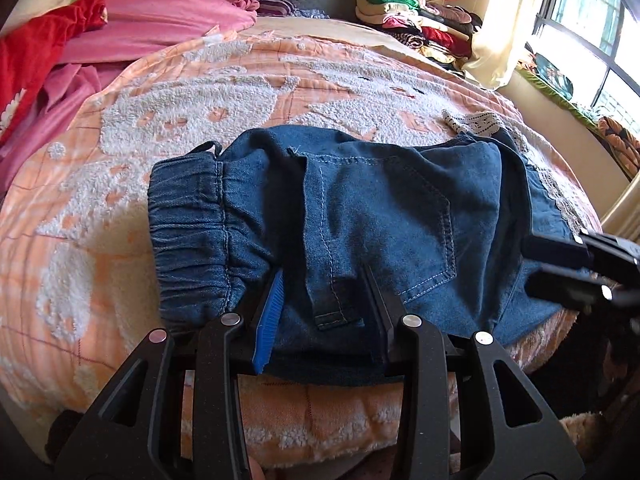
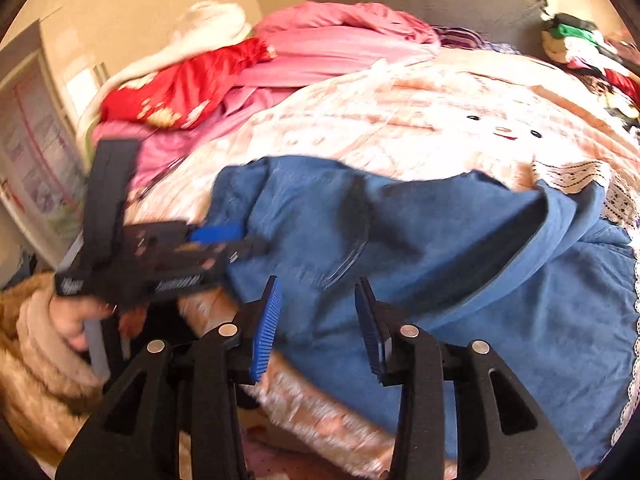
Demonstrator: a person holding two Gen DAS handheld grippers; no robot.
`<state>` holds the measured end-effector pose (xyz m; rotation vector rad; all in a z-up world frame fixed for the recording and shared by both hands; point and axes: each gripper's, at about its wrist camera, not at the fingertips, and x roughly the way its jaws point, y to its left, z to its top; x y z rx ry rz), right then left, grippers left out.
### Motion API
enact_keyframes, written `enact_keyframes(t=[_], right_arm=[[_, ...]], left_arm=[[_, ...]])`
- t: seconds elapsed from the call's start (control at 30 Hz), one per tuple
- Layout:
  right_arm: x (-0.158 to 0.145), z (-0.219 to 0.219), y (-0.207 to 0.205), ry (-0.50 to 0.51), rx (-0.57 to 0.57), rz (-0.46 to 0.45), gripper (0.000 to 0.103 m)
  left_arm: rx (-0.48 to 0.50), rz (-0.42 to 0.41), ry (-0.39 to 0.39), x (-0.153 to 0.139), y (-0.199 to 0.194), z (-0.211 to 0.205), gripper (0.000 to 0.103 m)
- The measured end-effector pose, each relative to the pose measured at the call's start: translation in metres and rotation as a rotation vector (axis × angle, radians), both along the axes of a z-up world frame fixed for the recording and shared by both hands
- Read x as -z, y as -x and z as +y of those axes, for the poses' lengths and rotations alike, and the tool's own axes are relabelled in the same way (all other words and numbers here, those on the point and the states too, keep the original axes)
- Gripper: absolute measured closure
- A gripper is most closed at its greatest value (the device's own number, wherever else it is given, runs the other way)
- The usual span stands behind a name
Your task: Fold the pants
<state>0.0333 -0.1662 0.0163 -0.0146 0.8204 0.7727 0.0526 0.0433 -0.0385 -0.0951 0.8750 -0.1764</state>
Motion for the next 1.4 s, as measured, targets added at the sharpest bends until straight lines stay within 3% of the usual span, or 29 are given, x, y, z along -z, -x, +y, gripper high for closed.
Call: enact_keyframes(t=[0.23, 0.4, 0.63, 0.9, 0.93, 0.97, 1.4], right_arm=[[0.033, 0.004, -0.025, 0.159, 0.098, 0.044, 0.059], [0.045, -0.001, -0.026, 0.153, 0.124, 0.076, 0.058], [0.018, -0.027, -0.014, 0.025, 0.15, 0.07, 0.058], [-0.002, -0.056, -0.007, 0.008, 0.215, 0.034, 0.058], [-0.003, -0.059, -0.006, 0.01, 0.222, 0.031, 0.056], [-0.004, -0.062, -0.005, 0.013, 0.232, 0.026, 0.045], [-0.017, -0.1, -0.017, 0.03, 0.339, -0.018, 0.038]], left_arm=[[0.008, 0.001, -0.01, 0.0, 0.002, 0.0, 0.073], [0.01, -0.004, -0.019, 0.002, 0.0, -0.002, 0.073], [-0.003, -0.032, 0.002, -0.013, 0.009, 0.0, 0.069], [0.017, -0.09, 0.011, -0.044, 0.024, -0.009, 0.059], [0.022, -0.095, 0.014, -0.046, 0.025, -0.01, 0.059], [0.028, -0.099, 0.016, -0.048, 0.025, -0.012, 0.057], [0.153, -0.07, 0.044, -0.041, 0.016, -0.058, 0.056]])
